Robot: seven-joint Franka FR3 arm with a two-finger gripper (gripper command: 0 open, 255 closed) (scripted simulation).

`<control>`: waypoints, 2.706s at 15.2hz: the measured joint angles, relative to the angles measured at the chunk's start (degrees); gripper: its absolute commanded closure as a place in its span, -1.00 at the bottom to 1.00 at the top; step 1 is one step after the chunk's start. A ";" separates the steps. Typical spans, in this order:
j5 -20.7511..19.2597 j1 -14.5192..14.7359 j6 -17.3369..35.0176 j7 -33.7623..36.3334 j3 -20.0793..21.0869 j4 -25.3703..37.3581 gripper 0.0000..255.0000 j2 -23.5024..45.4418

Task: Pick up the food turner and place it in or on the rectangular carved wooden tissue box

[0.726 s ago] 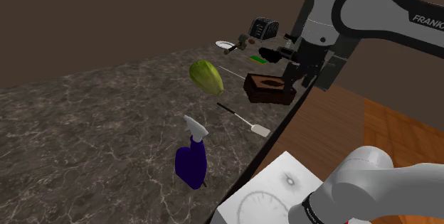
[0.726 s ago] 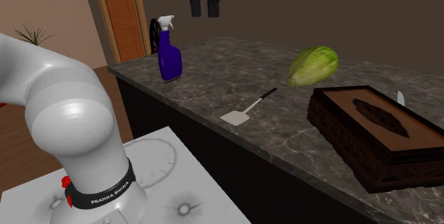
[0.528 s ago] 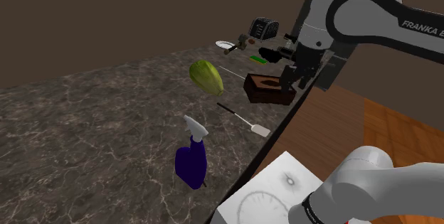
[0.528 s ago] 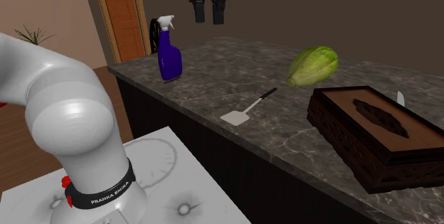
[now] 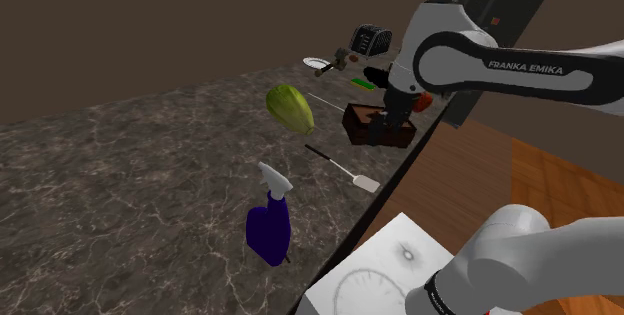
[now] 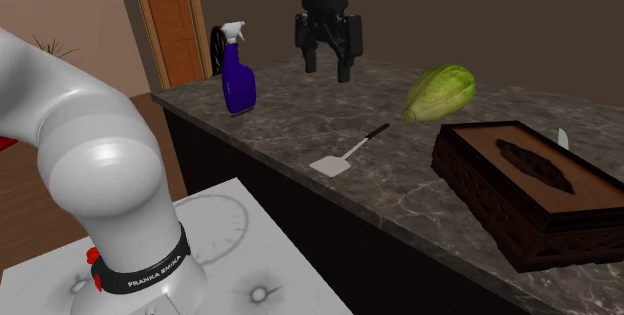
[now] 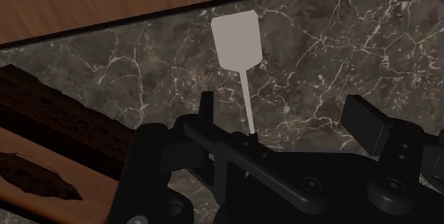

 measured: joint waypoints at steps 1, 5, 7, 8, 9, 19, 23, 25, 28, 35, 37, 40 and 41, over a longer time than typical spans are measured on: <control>-0.08 0.19 2.31 -1.09 -0.63 -0.72 -1.00 1.29; 0.14 1.18 11.78 -5.45 -2.94 -2.50 -1.00 7.90; 0.51 1.73 16.12 -7.95 -4.19 -2.56 -1.00 11.63; 0.84 2.10 18.14 -9.10 -4.65 -2.60 -1.00 13.37; 1.27 2.51 20.37 -10.32 -5.16 -2.38 -1.00 15.61; 4.19 4.30 33.32 -15.73 -6.99 -2.80 -1.00 27.30; 4.43 4.39 34.73 -15.89 -7.05 -3.14 -1.00 28.37; 4.43 4.39 34.82 -15.89 -7.05 -3.21 -1.00 28.38; 4.43 4.39 34.84 -15.89 -7.05 -3.22 1.00 28.39; 4.43 4.39 34.84 -15.89 -7.05 -3.22 1.00 28.39; 4.43 4.39 34.84 -15.89 -7.05 -3.22 1.00 28.39; 4.21 4.37 32.98 -15.61 -6.91 -2.46 1.00 27.26; 4.08 4.28 32.14 -15.63 -6.94 -2.19 1.00 26.67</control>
